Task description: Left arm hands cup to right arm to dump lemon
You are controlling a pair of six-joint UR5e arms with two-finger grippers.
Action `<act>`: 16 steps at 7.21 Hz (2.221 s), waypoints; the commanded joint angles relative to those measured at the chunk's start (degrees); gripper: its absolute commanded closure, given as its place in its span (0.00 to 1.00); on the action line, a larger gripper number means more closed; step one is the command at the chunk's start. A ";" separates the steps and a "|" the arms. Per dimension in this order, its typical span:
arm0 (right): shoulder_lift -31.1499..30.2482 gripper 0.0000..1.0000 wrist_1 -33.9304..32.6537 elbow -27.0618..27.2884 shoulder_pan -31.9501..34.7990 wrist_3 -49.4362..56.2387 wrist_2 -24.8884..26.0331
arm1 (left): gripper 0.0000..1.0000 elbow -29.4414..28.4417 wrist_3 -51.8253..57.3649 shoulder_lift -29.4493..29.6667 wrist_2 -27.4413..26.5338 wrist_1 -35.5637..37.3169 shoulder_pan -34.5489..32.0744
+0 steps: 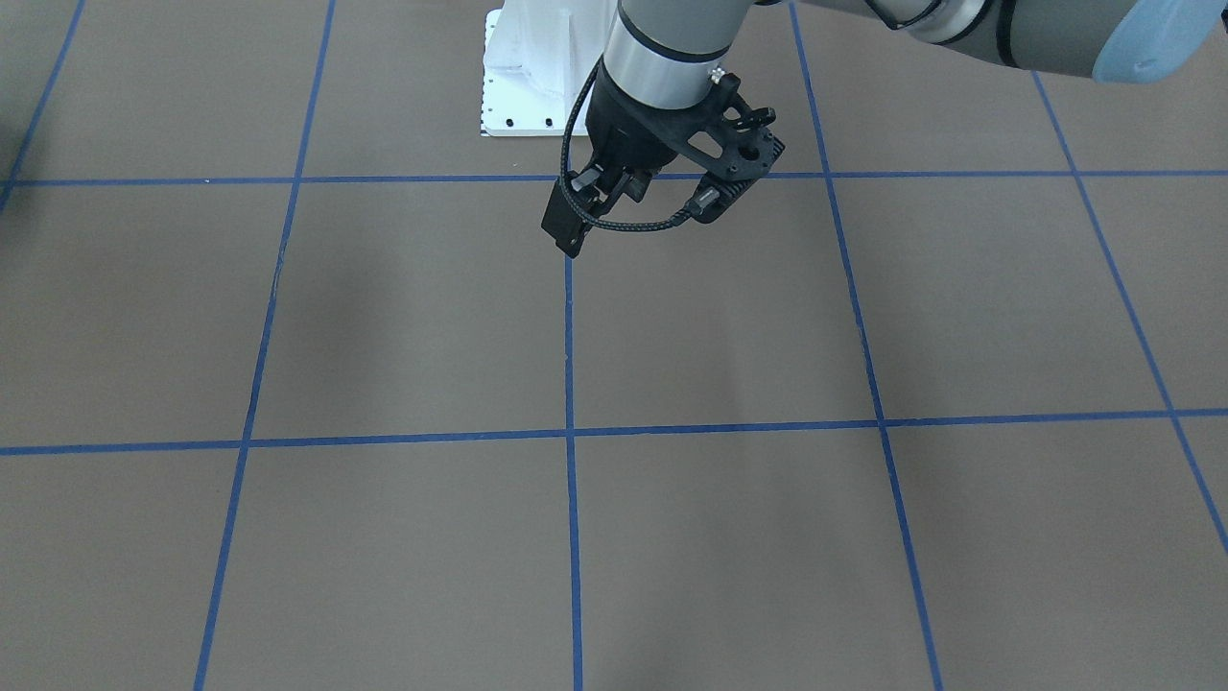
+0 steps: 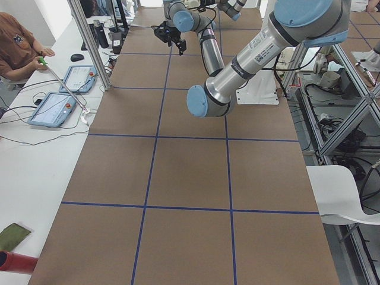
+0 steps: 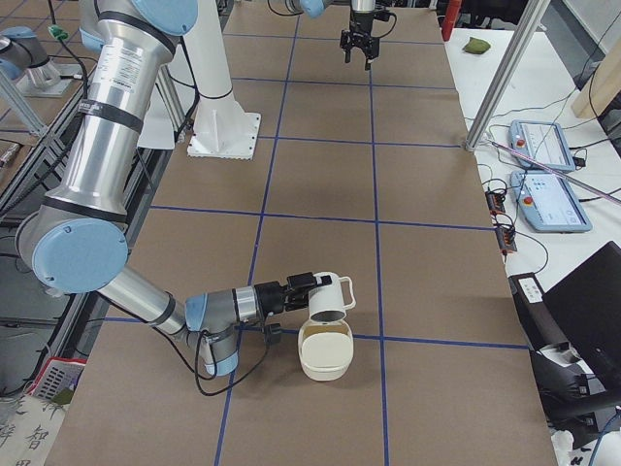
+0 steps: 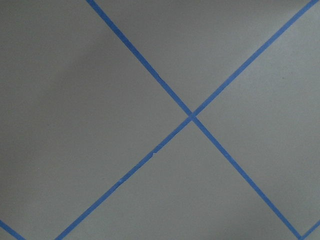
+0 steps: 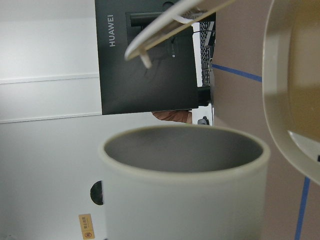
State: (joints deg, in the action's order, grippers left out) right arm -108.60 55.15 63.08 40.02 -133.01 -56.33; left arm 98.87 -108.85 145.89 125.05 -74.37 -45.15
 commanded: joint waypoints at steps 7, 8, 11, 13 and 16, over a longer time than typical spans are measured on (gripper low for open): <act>0.15 0.67 3.02 -2.69 3.31 -25.61 -0.01 | 0.00 2.64 0.04 0.36 -1.20 1.42 -1.52; 0.06 0.66 3.38 -2.87 4.36 -29.37 -0.09 | 0.00 2.65 0.04 0.36 -1.30 1.50 -1.52; 0.50 0.66 4.53 -2.87 5.07 -34.77 -0.53 | 0.00 2.73 0.04 0.80 -1.39 1.77 -1.52; 1.46 0.67 3.83 -2.61 5.07 -33.81 -0.53 | 0.00 2.73 0.04 0.80 -1.74 1.77 -1.25; 1.29 0.65 -11.49 8.58 4.98 -18.07 -6.30 | 0.00 2.82 0.04 0.97 -1.65 1.77 -1.52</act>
State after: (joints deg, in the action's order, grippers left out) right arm -107.26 51.07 65.80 44.97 -159.75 -59.42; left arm 101.61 -108.81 146.76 123.34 -72.60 -46.62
